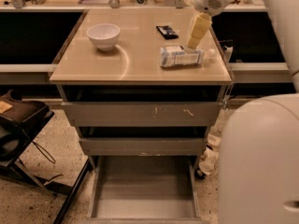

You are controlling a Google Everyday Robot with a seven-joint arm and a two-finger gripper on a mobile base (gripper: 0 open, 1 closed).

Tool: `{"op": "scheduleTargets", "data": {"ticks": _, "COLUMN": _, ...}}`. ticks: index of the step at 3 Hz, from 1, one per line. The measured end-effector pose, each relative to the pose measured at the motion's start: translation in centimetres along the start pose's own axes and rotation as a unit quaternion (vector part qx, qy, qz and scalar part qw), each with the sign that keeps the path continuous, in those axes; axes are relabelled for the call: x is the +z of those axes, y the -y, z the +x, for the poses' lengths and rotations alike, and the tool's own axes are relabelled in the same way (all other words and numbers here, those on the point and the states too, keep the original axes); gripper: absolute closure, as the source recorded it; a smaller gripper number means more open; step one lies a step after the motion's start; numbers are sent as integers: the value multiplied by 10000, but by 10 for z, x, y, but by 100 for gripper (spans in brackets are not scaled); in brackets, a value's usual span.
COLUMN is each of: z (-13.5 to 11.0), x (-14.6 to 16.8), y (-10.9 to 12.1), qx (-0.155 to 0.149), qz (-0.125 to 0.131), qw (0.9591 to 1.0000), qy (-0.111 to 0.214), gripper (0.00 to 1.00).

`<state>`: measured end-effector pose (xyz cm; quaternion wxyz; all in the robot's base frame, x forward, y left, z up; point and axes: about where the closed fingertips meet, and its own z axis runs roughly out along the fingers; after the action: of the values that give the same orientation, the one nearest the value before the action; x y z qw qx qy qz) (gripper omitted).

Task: Place blue plastic bottle into bottom drawer

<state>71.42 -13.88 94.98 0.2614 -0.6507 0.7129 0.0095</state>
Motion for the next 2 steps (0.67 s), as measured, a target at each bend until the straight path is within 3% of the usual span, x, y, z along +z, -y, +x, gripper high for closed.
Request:
{"op": "scheduleTargets", "data": {"ticks": 1, "z": -6, "x": -15, "y": 17, "qx": -5, "qz": 285, "qw": 9995, "qy": 130, "gripper": 0}}
{"op": "scheduleTargets", "data": {"ticks": 2, "z": -3, "x": -3, "y": 14, "qx": -26, "qz": 191, "qw": 9998, "qy": 9, "gripper": 0}}
